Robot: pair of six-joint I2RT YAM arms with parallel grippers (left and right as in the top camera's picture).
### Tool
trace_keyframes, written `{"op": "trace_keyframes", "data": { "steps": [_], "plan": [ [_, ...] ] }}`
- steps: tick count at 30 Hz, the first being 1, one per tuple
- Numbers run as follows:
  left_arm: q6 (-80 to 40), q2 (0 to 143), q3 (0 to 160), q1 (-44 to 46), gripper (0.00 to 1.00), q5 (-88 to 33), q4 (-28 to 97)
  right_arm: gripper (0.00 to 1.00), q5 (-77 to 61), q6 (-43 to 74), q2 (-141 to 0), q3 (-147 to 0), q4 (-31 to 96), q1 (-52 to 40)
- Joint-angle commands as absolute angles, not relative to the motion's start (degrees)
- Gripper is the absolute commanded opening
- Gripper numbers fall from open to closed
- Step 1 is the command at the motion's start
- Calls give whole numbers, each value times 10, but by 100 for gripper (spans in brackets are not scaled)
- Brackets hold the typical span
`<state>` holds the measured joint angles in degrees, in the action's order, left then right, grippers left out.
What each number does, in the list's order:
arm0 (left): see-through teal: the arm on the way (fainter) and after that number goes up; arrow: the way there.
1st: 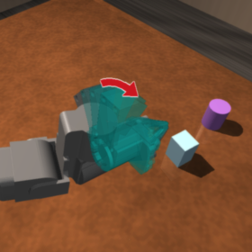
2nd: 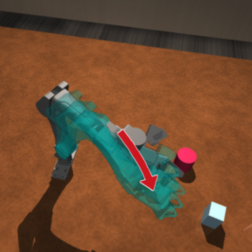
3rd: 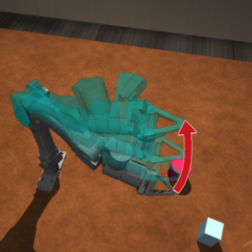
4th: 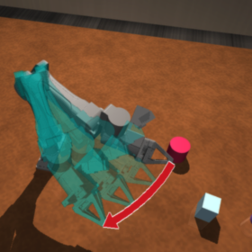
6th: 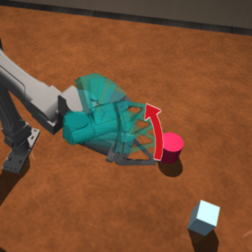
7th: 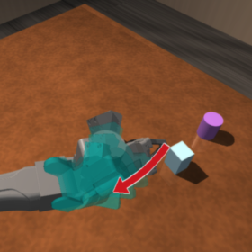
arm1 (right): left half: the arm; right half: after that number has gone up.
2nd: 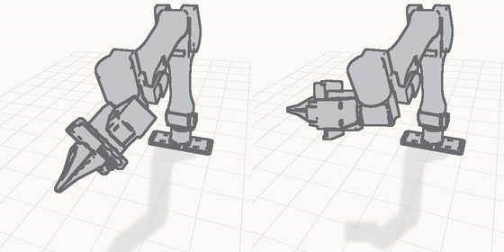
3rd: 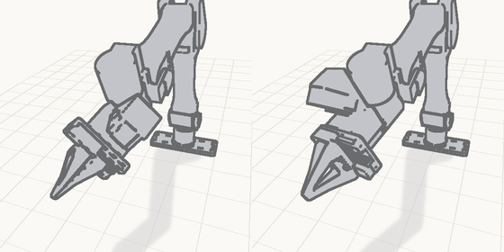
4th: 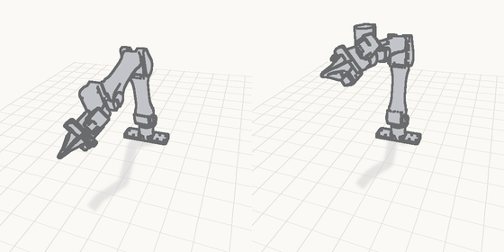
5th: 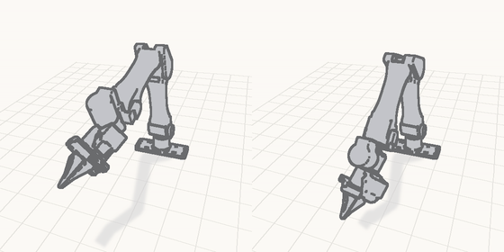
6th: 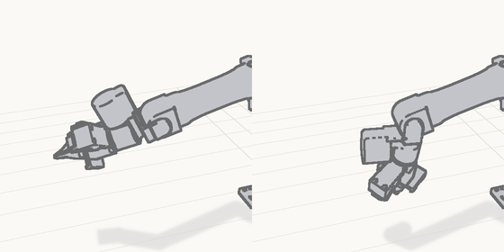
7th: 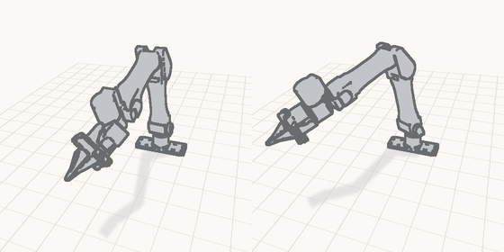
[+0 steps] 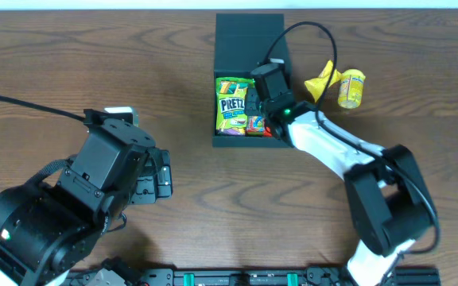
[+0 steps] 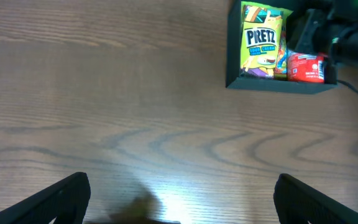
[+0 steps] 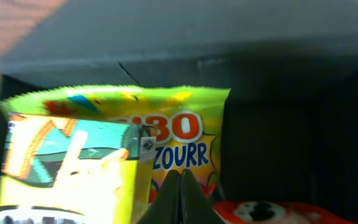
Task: Pack container
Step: 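Raise the right gripper out of the box toward the right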
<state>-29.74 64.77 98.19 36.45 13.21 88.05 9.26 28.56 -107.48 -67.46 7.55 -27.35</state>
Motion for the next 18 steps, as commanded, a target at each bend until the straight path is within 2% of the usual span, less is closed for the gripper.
{"op": "trace_keyframes", "data": {
  "steps": [1,4,5,7,10,11,12,18],
  "plan": [
    [-291,648,987,364,95,130,881,2,112,266,-1014,-685,95,-264],
    [-291,648,987,364,95,130,881,2,112,248,-970,-685,141,-252],
    [-291,648,987,364,95,130,881,11,112,248,-952,-685,163,-243],
    [-291,648,987,364,95,130,881,39,112,248,-919,-685,211,-217],
    [-291,648,987,364,95,130,881,86,107,248,-888,-686,277,-164],
    [-291,648,987,364,95,130,881,96,96,248,-886,-689,300,-142],
    [-291,648,987,364,95,130,881,99,83,248,-886,-696,322,-124],
    [-291,648,987,364,95,130,881,99,39,246,-908,-750,426,-20]
  ]
}}
